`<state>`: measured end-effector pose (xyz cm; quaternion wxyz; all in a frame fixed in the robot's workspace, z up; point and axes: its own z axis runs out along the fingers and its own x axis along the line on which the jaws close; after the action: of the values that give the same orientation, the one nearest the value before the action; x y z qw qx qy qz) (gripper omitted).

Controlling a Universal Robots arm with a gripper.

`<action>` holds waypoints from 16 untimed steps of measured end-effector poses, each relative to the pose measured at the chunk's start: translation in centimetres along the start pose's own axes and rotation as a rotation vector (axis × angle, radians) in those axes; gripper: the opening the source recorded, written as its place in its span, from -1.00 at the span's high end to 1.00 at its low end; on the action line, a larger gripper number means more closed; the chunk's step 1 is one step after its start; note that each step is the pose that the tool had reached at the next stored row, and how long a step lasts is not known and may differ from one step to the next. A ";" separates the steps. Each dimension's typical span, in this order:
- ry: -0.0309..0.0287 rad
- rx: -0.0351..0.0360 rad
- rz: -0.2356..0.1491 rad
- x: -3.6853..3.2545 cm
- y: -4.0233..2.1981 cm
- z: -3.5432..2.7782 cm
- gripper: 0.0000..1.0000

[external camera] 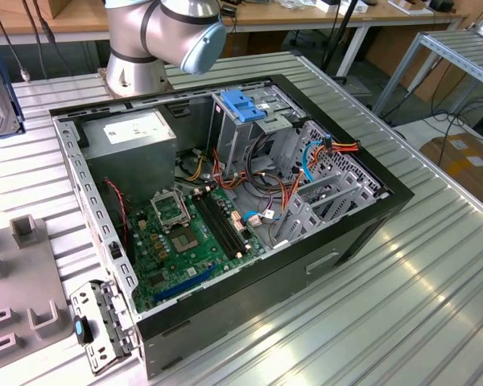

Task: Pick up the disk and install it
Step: 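Pick up the disk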

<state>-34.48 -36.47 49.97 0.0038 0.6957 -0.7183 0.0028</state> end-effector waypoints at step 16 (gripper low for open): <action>0.0000 0.0000 0.000 -0.08 -2.65 0.00 0.26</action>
<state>-31.84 -36.47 49.97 0.0038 0.6957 -0.7183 0.0028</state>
